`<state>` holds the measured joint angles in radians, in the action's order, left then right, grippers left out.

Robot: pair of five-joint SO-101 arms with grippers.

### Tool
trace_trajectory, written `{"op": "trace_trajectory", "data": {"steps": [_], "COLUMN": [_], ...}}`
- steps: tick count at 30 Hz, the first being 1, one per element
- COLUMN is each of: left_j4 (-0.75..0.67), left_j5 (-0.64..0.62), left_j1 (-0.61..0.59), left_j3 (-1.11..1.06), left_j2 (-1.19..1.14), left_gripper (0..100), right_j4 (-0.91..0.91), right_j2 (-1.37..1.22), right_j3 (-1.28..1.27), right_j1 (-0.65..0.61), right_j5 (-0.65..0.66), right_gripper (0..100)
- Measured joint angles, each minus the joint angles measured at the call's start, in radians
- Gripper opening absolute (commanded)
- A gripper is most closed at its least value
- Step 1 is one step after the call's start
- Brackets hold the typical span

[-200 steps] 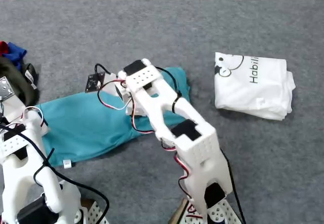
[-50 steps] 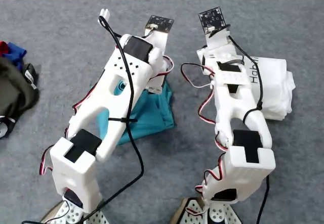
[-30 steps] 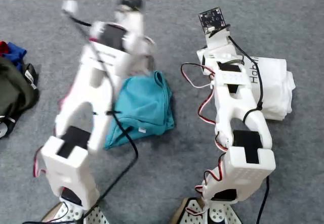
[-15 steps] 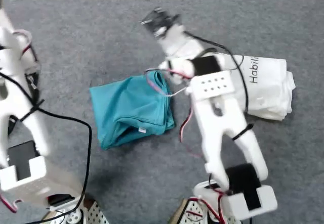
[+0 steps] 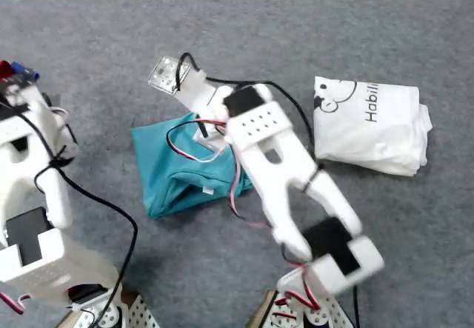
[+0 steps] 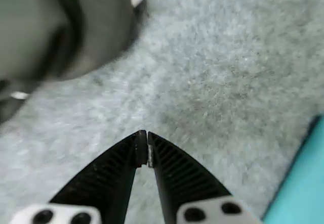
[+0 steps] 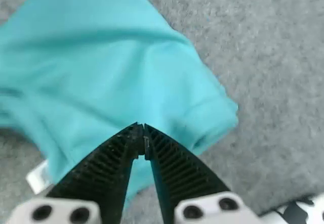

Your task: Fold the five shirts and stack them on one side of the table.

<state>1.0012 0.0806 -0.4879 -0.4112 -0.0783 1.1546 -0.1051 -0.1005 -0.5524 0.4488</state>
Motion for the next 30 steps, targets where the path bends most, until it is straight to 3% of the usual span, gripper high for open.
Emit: {"op": "trace_trajectory", "data": {"steps": [5, 18, 26, 30], "left_j4": [-0.138, -0.164, -0.164, -0.163], "left_j5": [-0.023, -0.023, -0.023, -0.023], "left_j1": [0.015, 0.015, 0.015, 0.038], "left_j3": [-0.063, -0.068, -0.068, -0.068], "left_j2": [0.000, 0.000, 0.000, 0.000], "left_gripper": [2, 2, 2, 2], "right_j4": [-0.002, 0.002, 0.170, 0.344], "right_j2": [-0.180, -0.657, -0.735, -0.736], "right_j3": [0.166, 0.637, 0.876, 1.085], "right_j1": [0.043, 0.180, 0.186, 0.186], "right_j5": [0.000, 0.000, 0.000, 0.000], "right_gripper": [0.5, 0.5, 0.5, 0.5]}}
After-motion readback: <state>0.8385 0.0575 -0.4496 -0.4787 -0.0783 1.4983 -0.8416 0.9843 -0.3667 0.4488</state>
